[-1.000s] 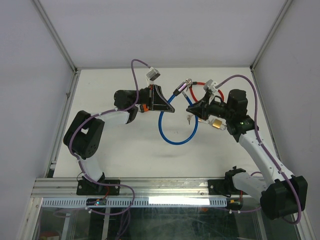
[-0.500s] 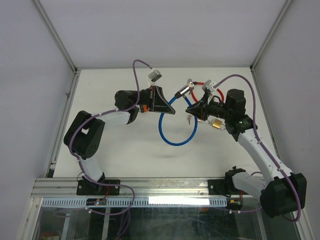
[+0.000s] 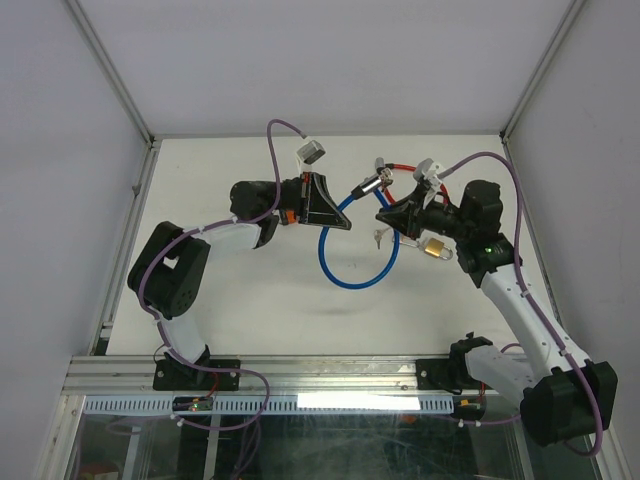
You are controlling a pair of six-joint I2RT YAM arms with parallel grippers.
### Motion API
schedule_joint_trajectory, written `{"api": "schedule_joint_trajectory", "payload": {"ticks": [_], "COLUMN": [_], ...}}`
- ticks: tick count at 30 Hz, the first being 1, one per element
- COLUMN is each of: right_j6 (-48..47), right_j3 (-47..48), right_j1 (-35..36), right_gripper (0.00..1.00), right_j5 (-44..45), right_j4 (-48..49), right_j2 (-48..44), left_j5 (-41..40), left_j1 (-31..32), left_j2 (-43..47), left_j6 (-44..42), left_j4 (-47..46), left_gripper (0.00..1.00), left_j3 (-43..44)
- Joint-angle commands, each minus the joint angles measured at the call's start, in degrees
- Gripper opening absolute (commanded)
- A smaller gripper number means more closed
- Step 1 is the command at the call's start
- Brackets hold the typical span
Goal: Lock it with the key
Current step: Lock the lock.
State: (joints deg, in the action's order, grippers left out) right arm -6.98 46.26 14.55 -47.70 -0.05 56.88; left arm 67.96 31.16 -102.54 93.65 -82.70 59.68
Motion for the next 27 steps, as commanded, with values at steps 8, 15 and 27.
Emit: {"api": "schedule_joint_trajectory", "payload": {"ticks": [8, 15, 27], "right_j6": [-2.68, -2.42, -4.23], "right_j3": [0.04, 0.66, 0.6], "right_j1": [-0.03, -0.04, 0.78], "right_gripper": [0.0, 0.0, 0.0], "right_j5": [-9.04, -4.22, -3.47], "right_j4": [3.74, 3.09, 2.54], "right_j2": [-3.08, -3.1, -1.92], "left_j5": [-1.38, -1.61, -1.34], "left_j1": [-1.59, -2.46, -2.59], "left_j2": [0.42, 0.33, 0.09], "left_j6": [2.56, 3.98, 10.18], "left_j4": [-9.41, -10.64, -16.99], "left_gripper": [0.0, 0.0, 0.0], "left_j3": [2.41, 2.59, 3.66]}}
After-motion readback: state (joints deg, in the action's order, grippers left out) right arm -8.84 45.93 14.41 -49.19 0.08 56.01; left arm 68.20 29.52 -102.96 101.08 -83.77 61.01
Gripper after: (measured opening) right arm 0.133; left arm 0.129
